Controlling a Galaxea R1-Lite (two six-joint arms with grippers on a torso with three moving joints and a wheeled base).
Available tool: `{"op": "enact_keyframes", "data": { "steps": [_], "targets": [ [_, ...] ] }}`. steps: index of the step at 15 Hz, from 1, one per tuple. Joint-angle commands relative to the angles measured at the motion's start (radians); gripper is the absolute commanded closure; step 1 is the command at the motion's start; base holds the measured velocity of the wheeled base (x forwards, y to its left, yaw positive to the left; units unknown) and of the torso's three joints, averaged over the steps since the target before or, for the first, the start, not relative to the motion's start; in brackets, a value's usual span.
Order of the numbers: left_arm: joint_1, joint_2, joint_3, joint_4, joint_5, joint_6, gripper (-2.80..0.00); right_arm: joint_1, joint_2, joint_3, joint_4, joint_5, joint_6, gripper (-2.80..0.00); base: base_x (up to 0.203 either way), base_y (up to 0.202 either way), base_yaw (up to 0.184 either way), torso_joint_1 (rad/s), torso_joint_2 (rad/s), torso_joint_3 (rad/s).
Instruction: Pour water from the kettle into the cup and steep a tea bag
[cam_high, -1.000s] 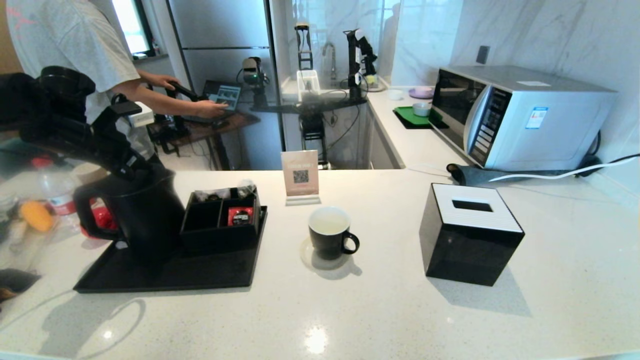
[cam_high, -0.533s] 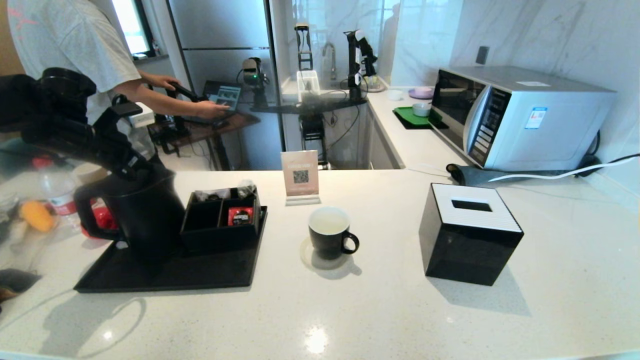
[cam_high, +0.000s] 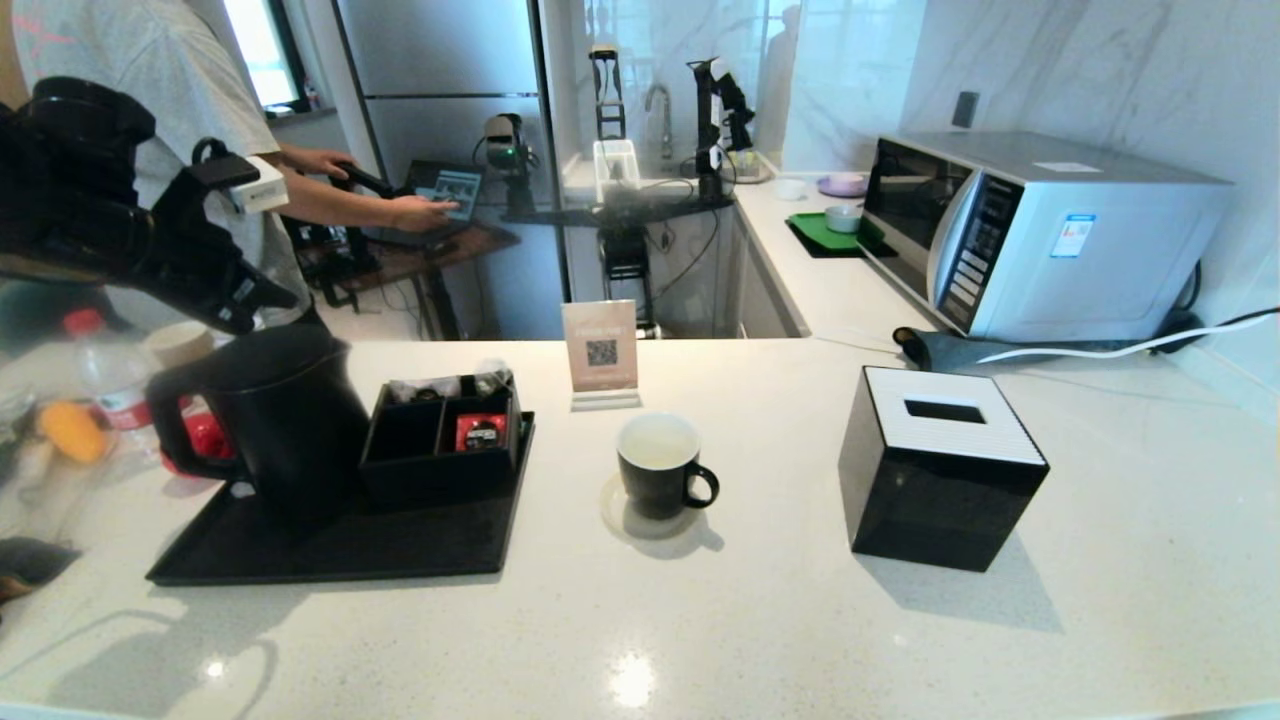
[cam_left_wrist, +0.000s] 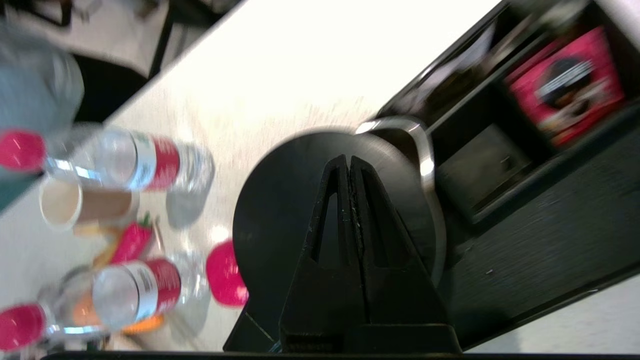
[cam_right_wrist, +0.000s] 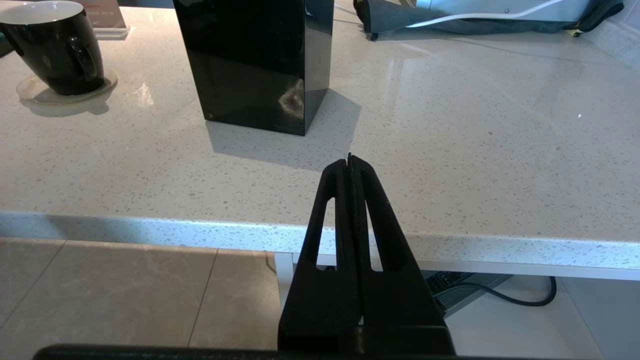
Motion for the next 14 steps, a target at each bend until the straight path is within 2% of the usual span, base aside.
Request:
{"op": "enact_keyframes", "data": {
  "steps": [1,4,7,8,9,11,14],
  "targets": [
    [-0.015,-0.09,0.004,0.001,-0.072,-0.027,0.0,0.0,0.001,0.0,0.0,0.001,-0.001,0.0,0.0,0.0,0.0,0.0,0.0,0.0],
    [-0.074,-0.167,0.008,-0.003,-0.109,-0.12,0.0,0.0,0.001,0.0,0.0,0.001,-0.001,0.0,0.0,0.0,0.0,0.0,0.0,0.0],
    [-0.171,-0.225,0.057,-0.005,-0.139,-0.235,0.0,0.0,0.001,0.0,0.0,0.001,-0.001,0.0,0.0,0.0,0.0,0.0,0.0,0.0],
    [-0.196,-0.236,0.073,-0.005,-0.136,-0.249,0.0,0.0,0.001,0.0,0.0,0.001,-0.001,0.0,0.0,0.0,0.0,0.0,0.0,0.0],
    [-0.213,-0.244,0.086,-0.005,-0.125,-0.258,0.0,0.0,0.001,0.0,0.0,0.001,-0.001,0.0,0.0,0.0,0.0,0.0,0.0,0.0],
    [-0.237,-0.261,0.12,-0.005,-0.058,-0.284,0.0,0.0,0.001,0.0,0.0,0.001,-0.001,0.0,0.0,0.0,0.0,0.0,0.0,0.0],
    [-0.274,-0.28,0.144,-0.022,0.051,-0.391,0.0,0.0,0.001,0.0,0.0,0.001,-0.001,0.0,0.0,0.0,0.0,0.0,0.0,0.0]
  ]
}}
